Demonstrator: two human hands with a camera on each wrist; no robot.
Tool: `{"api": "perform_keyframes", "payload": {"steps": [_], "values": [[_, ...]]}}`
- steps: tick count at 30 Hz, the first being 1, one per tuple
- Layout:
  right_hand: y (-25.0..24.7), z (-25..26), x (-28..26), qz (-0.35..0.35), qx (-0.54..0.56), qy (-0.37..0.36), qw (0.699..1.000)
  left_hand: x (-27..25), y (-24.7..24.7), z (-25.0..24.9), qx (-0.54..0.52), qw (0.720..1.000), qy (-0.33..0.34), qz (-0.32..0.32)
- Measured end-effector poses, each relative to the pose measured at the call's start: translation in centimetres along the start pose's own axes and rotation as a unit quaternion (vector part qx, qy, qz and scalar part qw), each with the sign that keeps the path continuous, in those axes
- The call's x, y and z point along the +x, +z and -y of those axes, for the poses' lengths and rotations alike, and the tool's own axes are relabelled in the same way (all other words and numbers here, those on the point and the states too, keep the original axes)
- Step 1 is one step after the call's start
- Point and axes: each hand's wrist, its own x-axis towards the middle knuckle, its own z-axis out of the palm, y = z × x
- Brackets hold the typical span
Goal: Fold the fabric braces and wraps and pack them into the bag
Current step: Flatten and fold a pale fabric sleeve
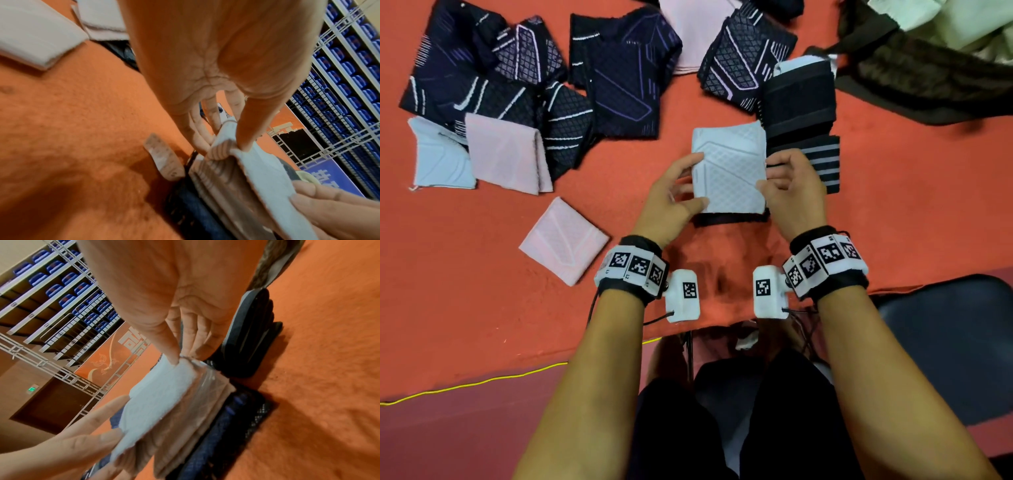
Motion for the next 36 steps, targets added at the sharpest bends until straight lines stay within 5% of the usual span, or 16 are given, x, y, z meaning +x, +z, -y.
{"api": "perform_keyframes", "payload": {"steps": [6, 14, 22, 29, 36], "values": [[-0.4, -0.9, 0.2, 0.013, -0.101, -0.049, 0.994, 1.1, 1.2, 1.3, 0.083, 0.996, 0.013, -0.008], [1.9, 0.2, -0.8, 0.043, -0.062, -0.097, 0.992, 0.5, 0.1, 1.9, 0.101, 0.995, -0.003, -0.011], [7.3, 2.5, -2.5, 0.135, -0.069, -0.088, 0.985, -3.3, -6.8, 4.3, 0.069, 0.986, -0.051, -0.142], [14.7, 4.7, -4.7, 0.288, -0.181, -0.122, 0.933, -7.2, -14.7, 6.9, 0.089, 0.947, -0.087, -0.296], [19.8, 5.1, -6.3, 0.401, -0.213, -0.099, 0.886, -10.1, -18.1, 9.5, 0.129, 0.897, -0.183, -0.382]]}}
